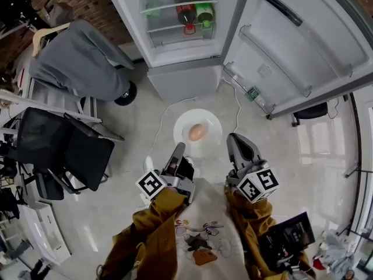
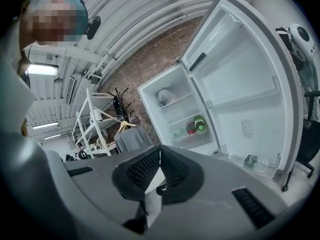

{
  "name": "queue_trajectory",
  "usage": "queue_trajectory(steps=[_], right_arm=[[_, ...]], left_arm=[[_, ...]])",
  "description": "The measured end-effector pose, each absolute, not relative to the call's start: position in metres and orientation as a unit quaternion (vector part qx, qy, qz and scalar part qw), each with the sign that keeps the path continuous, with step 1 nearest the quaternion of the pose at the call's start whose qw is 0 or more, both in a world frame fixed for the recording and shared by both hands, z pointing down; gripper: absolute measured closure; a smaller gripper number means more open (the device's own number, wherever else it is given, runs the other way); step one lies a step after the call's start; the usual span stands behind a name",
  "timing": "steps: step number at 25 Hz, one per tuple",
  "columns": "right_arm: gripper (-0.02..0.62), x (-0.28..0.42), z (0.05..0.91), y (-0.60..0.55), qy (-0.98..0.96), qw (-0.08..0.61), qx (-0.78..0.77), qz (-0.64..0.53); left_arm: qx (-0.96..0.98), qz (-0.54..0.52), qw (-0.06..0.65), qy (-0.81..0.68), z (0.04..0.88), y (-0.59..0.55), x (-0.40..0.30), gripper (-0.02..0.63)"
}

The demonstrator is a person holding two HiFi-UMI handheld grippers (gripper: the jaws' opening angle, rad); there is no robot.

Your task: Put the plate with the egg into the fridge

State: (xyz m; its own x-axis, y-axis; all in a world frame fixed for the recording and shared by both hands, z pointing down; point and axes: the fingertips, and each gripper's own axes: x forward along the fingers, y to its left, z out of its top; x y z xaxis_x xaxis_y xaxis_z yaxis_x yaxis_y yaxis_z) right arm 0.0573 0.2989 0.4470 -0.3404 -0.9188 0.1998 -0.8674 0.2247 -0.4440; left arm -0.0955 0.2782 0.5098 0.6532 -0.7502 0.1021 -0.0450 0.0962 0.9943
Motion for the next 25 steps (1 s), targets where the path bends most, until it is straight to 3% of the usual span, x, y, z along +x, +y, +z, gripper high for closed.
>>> queue_trajectory(steps=[14, 25], right_arm=[[0.589, 0.024, 0.459, 0.264, 0.763, 0.049, -0.587, -0.266], [0.589, 0.025, 0.462, 0.227, 0.778, 0.056, -0.569, -0.261]], left_arm=[[0.608, -0.268, 0.668, -0.334, 0.521, 0.234, -0.146, 0.588], [0.599, -0.293, 0.662, -0.342, 0.522, 0.206, -0.143, 0.588]])
